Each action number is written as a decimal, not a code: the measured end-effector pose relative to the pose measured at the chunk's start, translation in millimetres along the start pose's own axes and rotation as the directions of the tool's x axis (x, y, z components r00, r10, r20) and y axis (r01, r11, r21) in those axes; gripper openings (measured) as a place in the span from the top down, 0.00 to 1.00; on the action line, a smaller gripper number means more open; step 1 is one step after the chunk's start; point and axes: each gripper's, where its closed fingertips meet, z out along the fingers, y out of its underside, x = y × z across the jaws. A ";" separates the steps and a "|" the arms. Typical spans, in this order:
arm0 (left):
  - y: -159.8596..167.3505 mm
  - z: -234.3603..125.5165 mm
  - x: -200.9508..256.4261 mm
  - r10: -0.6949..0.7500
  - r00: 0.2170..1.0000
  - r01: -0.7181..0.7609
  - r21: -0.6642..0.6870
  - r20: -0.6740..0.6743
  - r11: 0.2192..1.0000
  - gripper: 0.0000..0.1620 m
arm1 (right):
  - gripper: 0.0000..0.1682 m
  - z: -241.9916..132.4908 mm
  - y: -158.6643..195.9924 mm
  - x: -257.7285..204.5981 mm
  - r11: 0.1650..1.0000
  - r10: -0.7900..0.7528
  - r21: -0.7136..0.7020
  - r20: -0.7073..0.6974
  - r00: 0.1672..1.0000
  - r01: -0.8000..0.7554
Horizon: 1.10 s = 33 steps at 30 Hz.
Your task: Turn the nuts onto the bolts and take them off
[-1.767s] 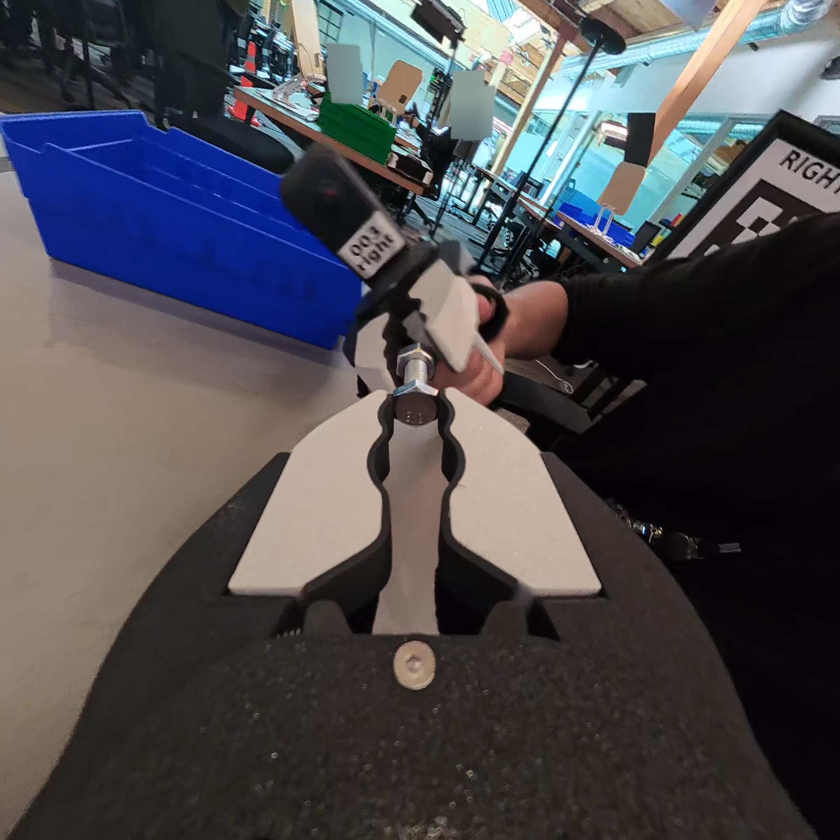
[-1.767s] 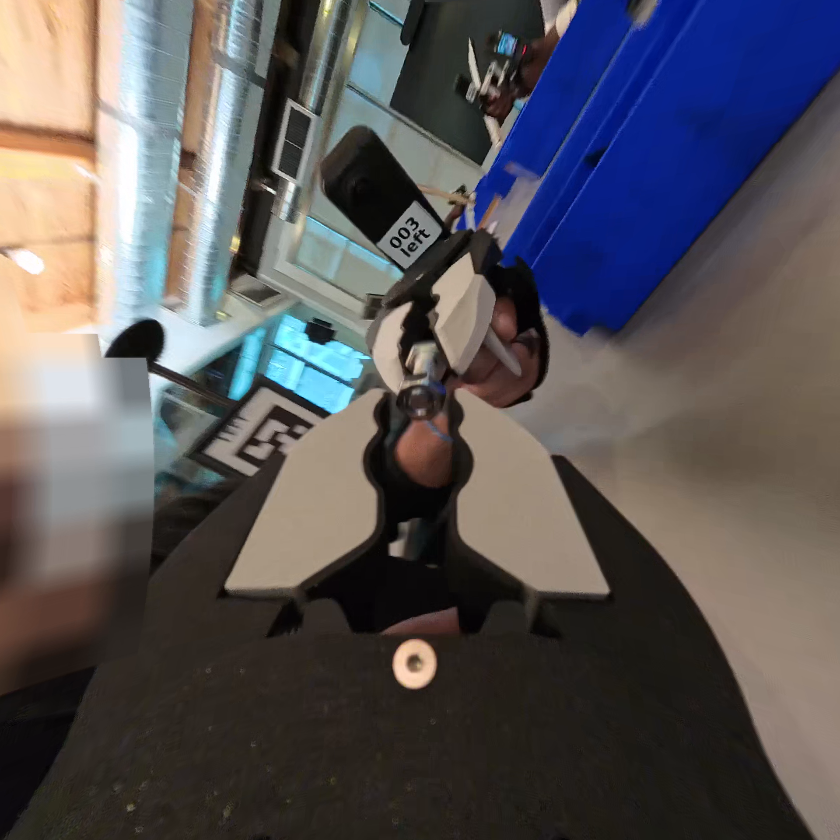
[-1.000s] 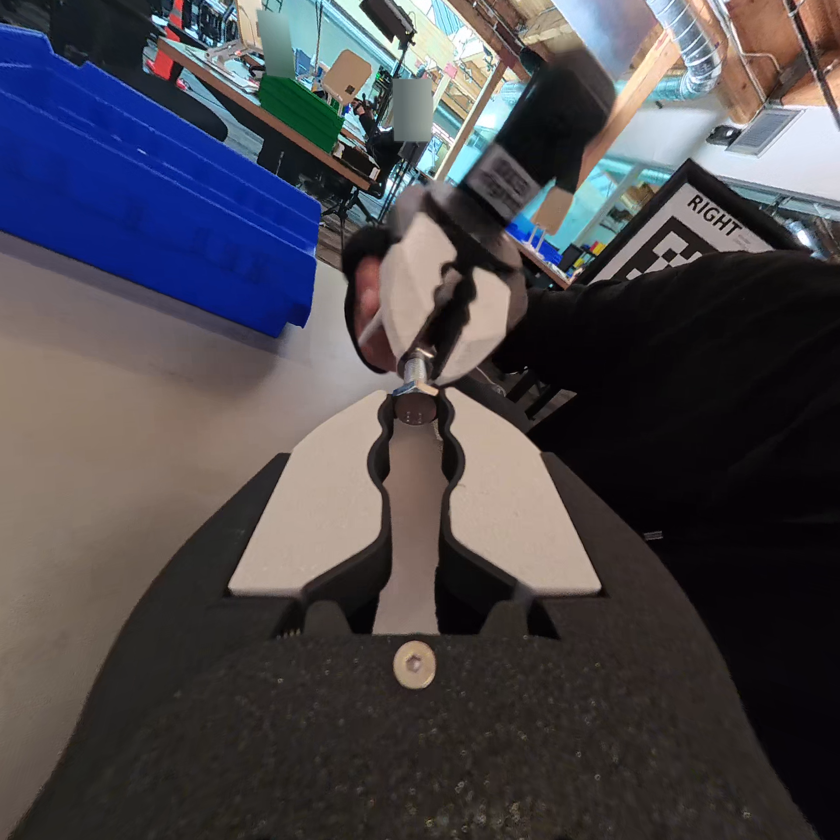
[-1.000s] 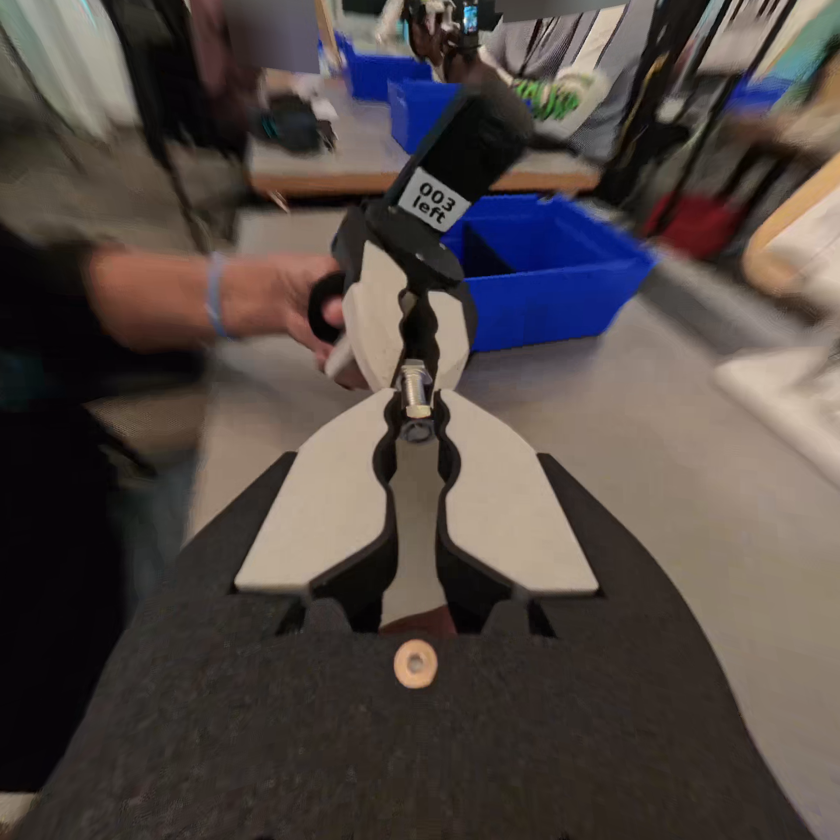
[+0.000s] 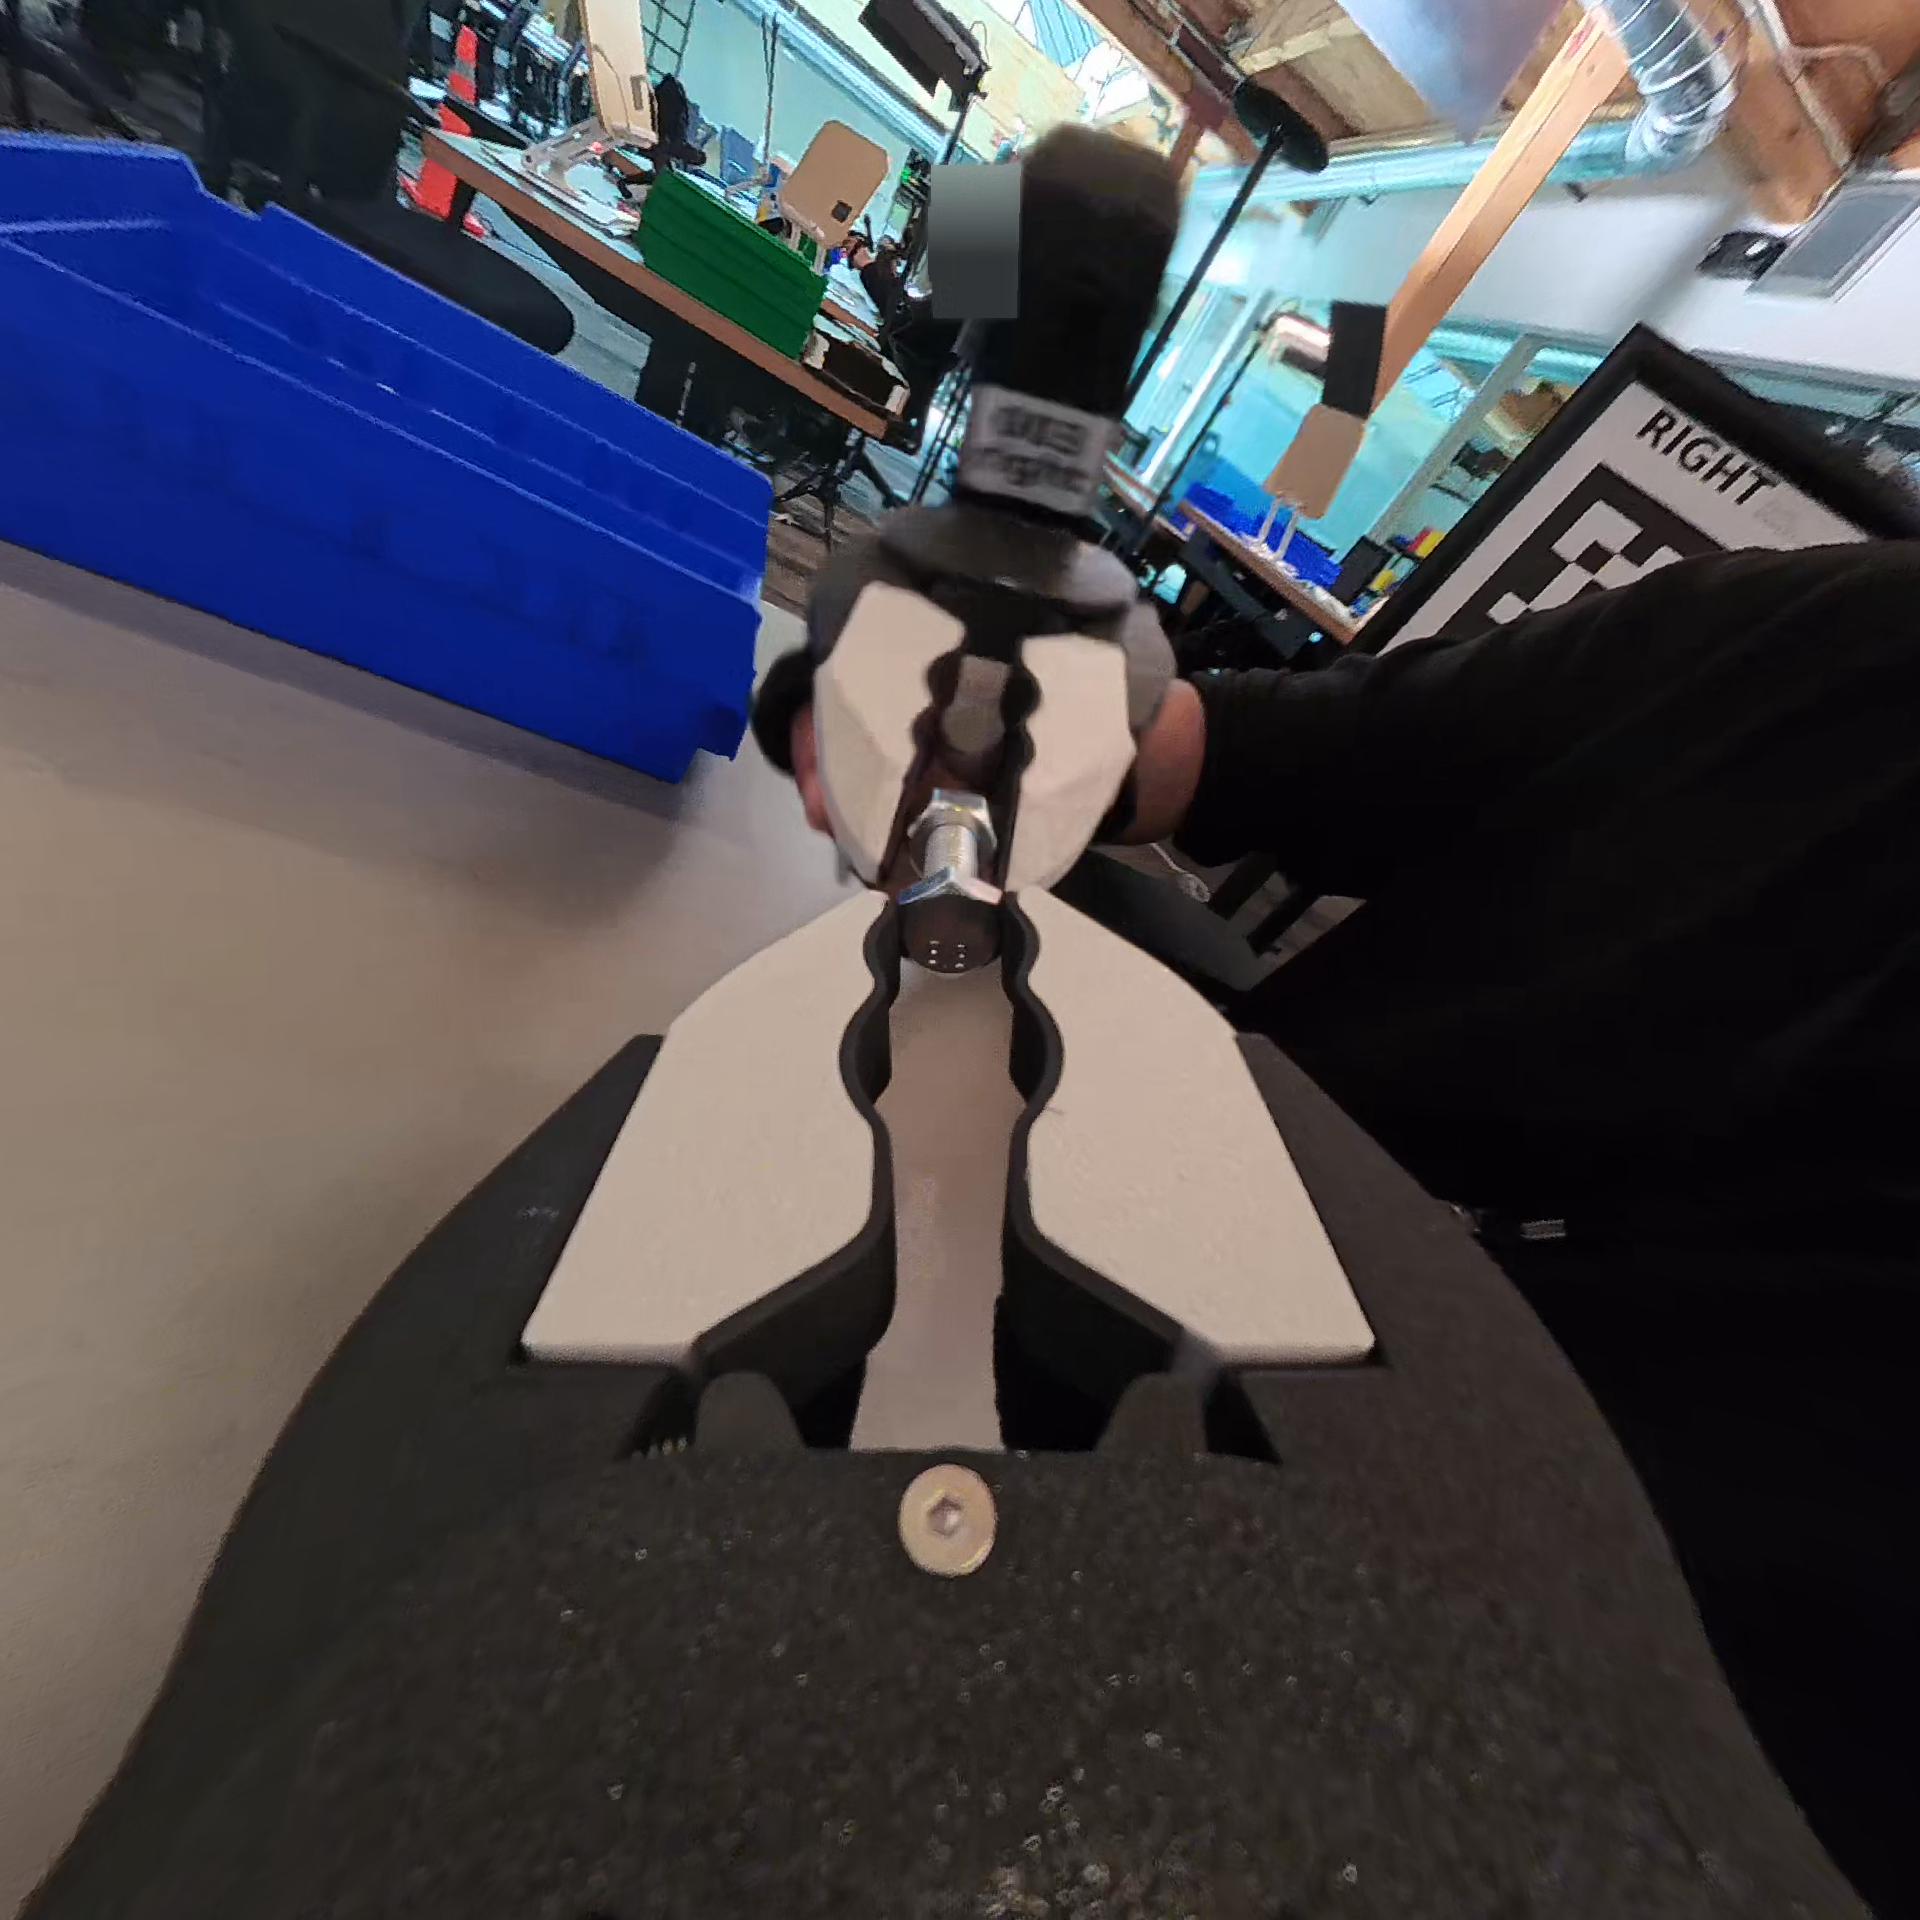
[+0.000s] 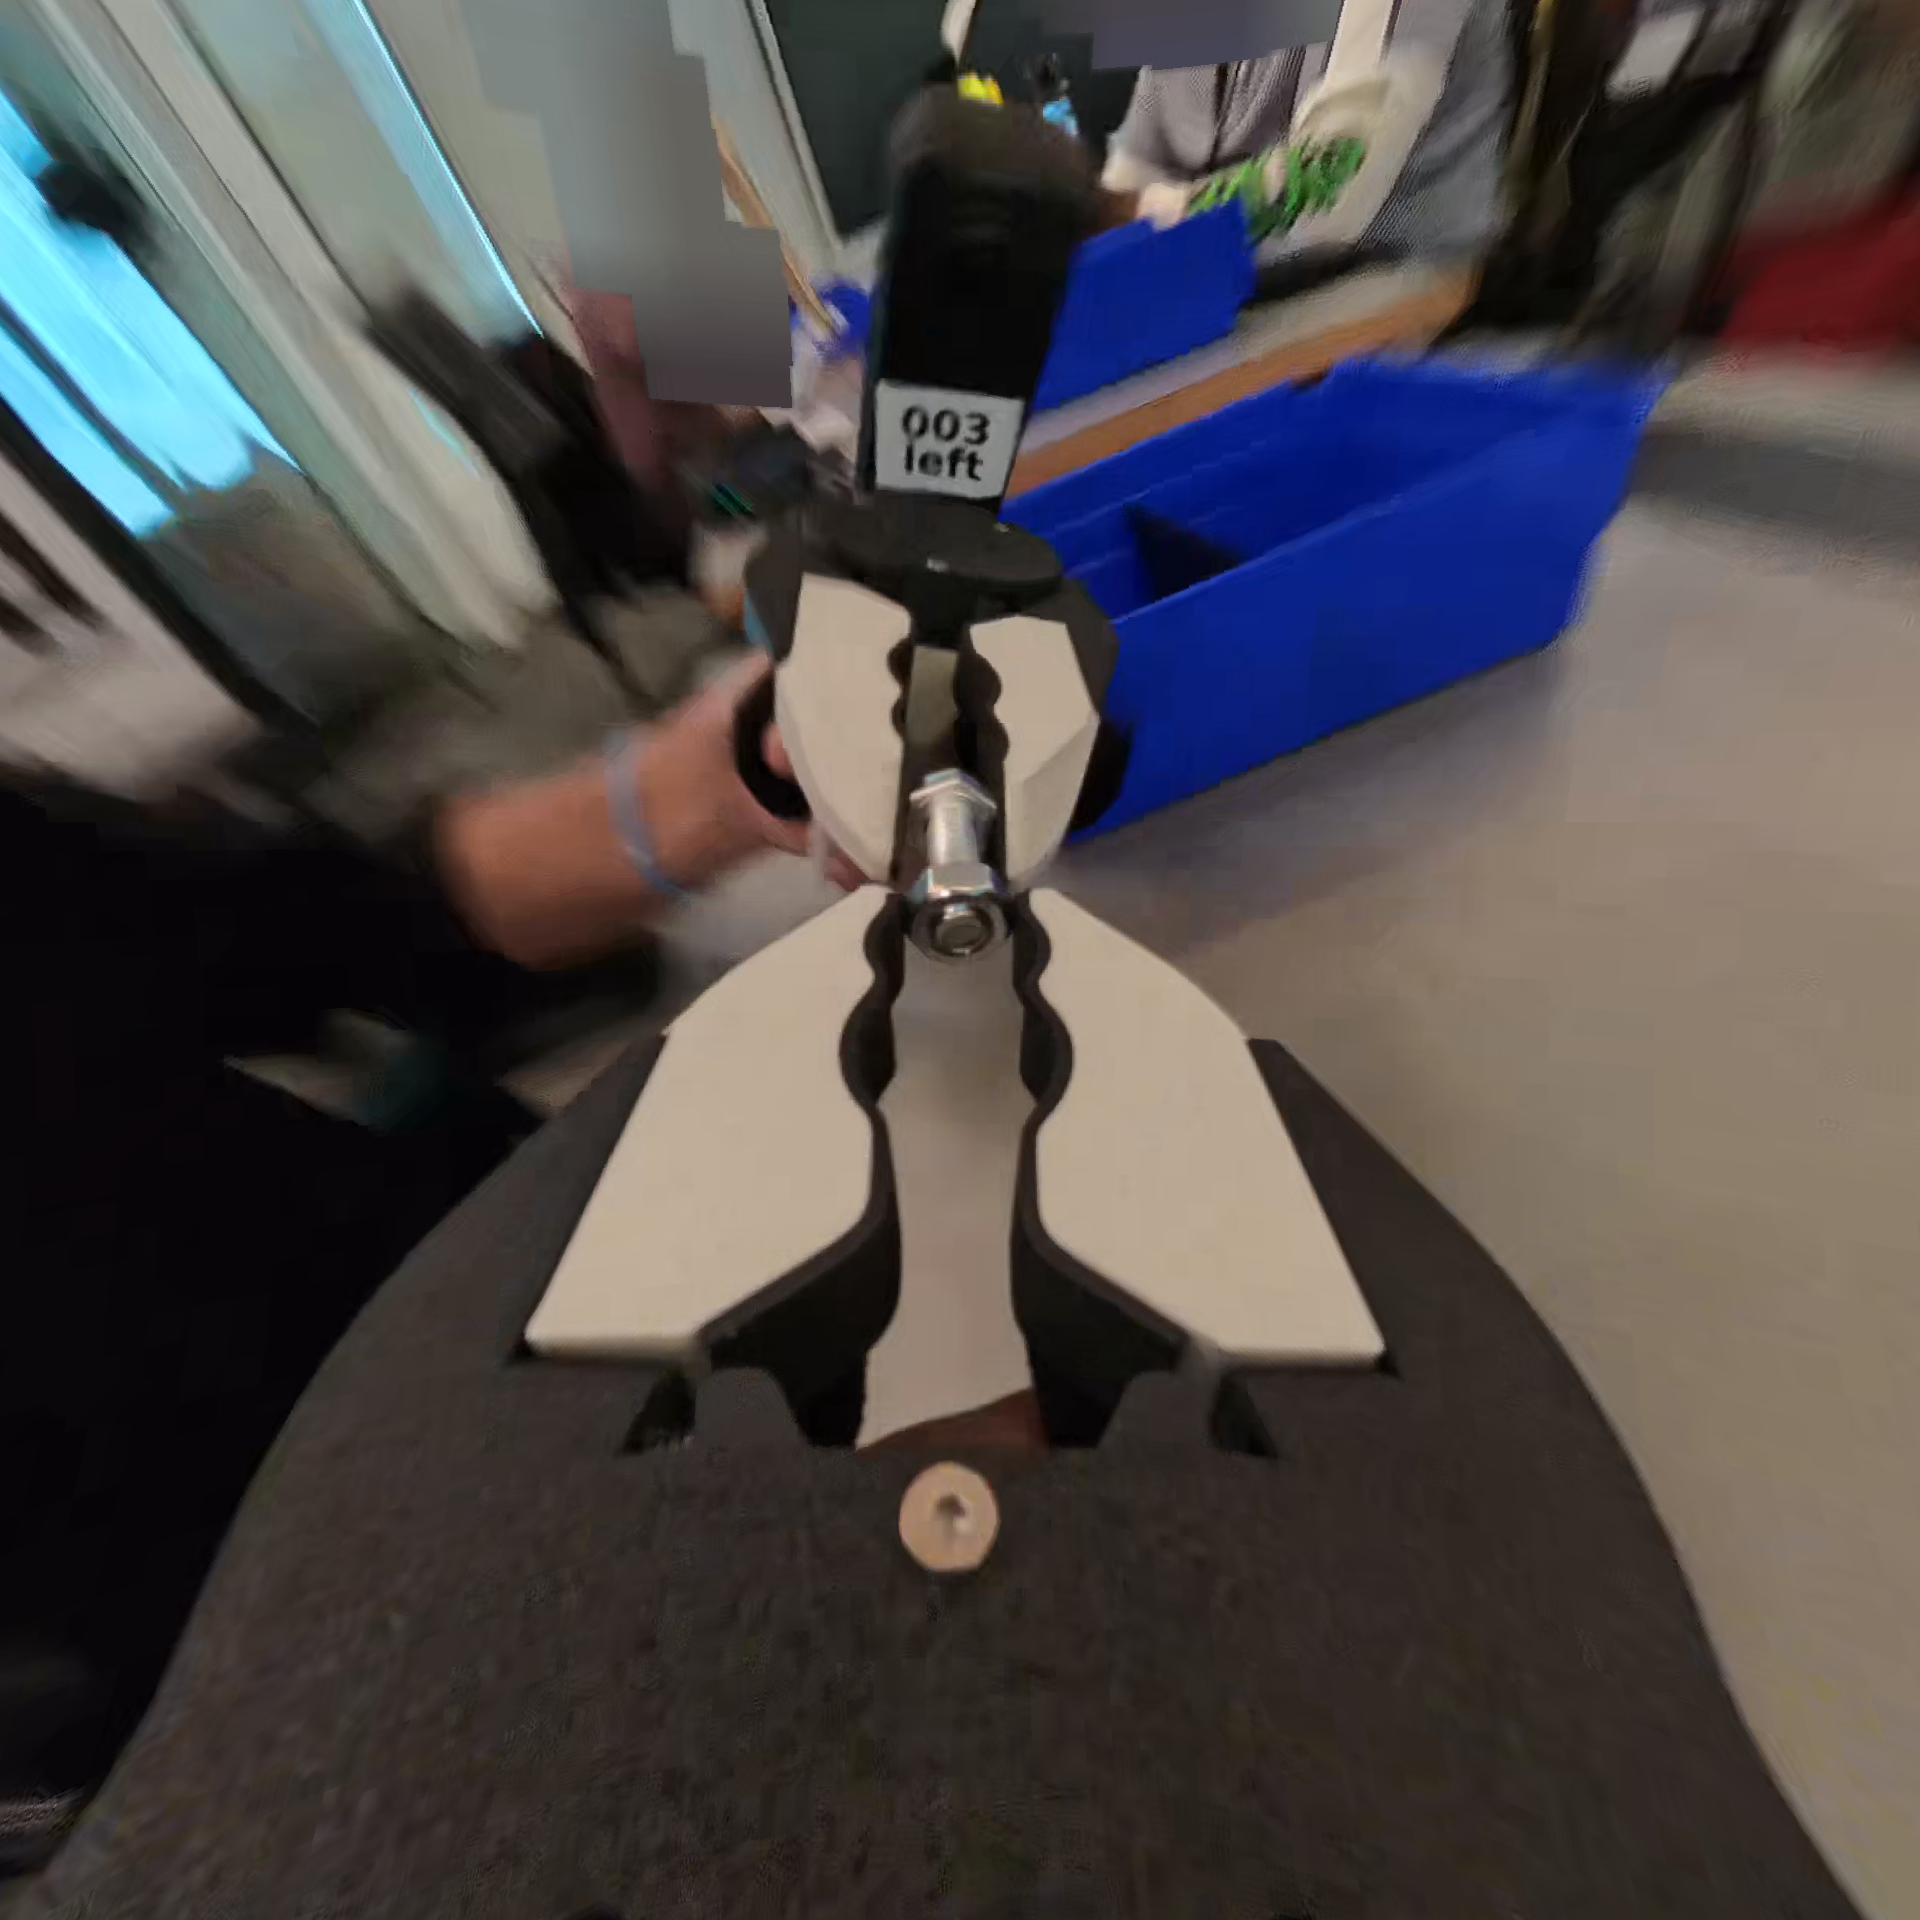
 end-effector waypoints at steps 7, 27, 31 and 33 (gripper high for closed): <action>0.0 -0.9 -6.5 0.004 0.999 -0.004 -0.002 0.048 1.000 0.89 | 0.76 3.3 2.2 -5.1 0.793 0.587 -0.003 0.271 0.763 -0.609; 4.8 1.4 0.5 -0.038 0.999 0.038 -0.017 -0.027 0.999 0.89 | 0.89 -2.9 6.0 7.0 0.697 -0.717 -0.277 -0.244 0.653 0.662; 4.3 2.4 -0.2 -0.005 1.000 0.004 -0.018 -0.006 1.000 0.89 | 0.88 -1.3 9.1 -1.5 0.994 0.092 -0.064 -0.005 0.996 -0.092; 5.4 4.3 -2.7 0.014 1.000 -0.013 -0.026 0.019 1.000 0.89 | 0.88 -3.4 6.5 -2.6 0.869 0.494 -0.056 0.177 0.851 -0.492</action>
